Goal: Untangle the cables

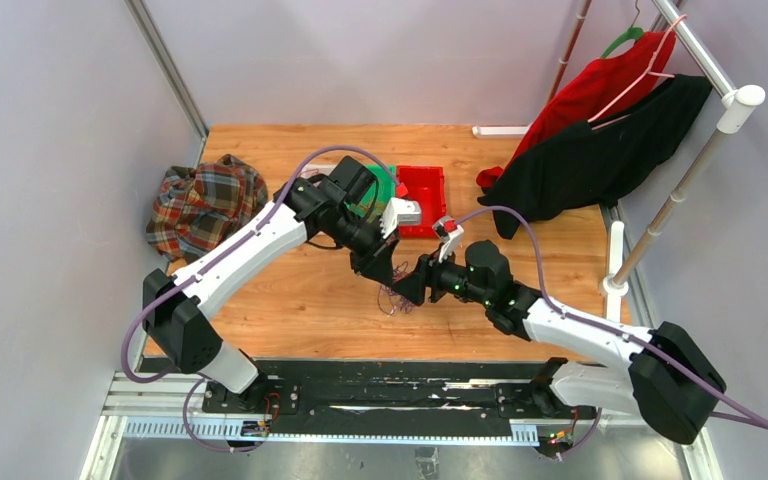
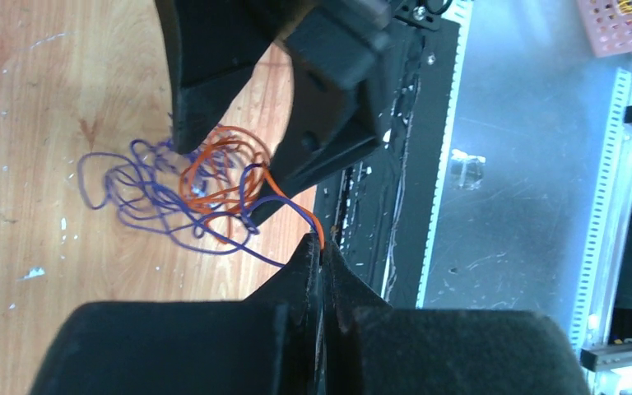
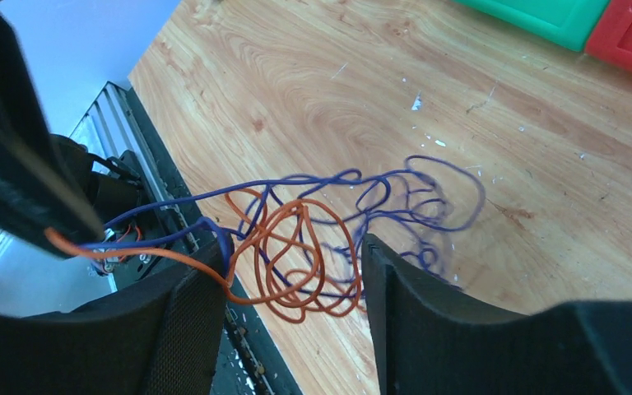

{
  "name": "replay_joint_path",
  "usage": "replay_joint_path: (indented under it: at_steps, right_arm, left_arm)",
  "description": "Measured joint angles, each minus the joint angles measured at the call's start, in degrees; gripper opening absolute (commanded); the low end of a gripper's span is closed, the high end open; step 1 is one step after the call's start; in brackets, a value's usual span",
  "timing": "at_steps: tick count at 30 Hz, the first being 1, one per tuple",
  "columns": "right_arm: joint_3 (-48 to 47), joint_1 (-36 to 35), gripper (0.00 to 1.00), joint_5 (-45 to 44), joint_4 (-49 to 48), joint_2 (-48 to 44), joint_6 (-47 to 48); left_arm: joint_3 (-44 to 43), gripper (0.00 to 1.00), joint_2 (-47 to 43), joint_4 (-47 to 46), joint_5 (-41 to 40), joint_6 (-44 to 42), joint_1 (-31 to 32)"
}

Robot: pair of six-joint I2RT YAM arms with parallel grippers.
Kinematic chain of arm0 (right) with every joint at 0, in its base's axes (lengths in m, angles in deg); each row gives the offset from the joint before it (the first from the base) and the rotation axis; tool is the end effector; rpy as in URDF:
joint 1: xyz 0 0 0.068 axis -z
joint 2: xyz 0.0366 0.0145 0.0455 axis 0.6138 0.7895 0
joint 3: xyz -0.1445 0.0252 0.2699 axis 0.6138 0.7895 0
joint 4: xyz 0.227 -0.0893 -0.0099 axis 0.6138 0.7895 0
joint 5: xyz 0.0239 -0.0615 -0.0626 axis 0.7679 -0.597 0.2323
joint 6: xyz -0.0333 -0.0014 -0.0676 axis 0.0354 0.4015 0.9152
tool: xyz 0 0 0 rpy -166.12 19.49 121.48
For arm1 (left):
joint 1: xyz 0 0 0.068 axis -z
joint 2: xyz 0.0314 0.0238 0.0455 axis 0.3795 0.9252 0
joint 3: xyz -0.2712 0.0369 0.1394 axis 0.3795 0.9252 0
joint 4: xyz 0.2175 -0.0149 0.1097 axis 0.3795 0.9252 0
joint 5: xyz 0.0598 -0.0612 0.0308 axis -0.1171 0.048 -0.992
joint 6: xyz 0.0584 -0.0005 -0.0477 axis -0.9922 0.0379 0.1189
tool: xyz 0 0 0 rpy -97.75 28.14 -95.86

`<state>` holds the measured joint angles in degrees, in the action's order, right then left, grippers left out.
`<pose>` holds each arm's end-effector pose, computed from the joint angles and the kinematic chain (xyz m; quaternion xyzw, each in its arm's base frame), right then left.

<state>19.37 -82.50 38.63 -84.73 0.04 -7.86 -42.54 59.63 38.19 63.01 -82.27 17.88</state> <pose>0.1561 0.1831 0.2703 -0.2094 0.7406 0.4746 0.4271 0.1950 -0.2216 0.3497 0.5163 0.7468 -0.3920 0.1485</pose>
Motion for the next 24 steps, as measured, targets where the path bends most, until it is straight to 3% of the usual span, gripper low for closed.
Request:
replay_joint_path:
  at_steps: [6, 16, 24]
  right_arm:
    - [-1.88, 0.00, 0.40, -1.49, -0.02, 2.19, 0.52]
    - [1.11, 0.02, 0.34, -7.98, -0.94, 5.64, 1.31]
    - [7.67, 0.07, 0.32, -11.63, -1.75, 9.84, 1.25]
  left_arm:
    - [-0.28, 0.01, 0.00, -0.07, 4.22, 0.81, -0.39]
    - [-6.95, 0.01, -0.26, 0.87, 7.63, 1.20, -2.91]
    - [-12.87, 0.02, -3.13, 2.43, 3.28, -0.90, -5.38]
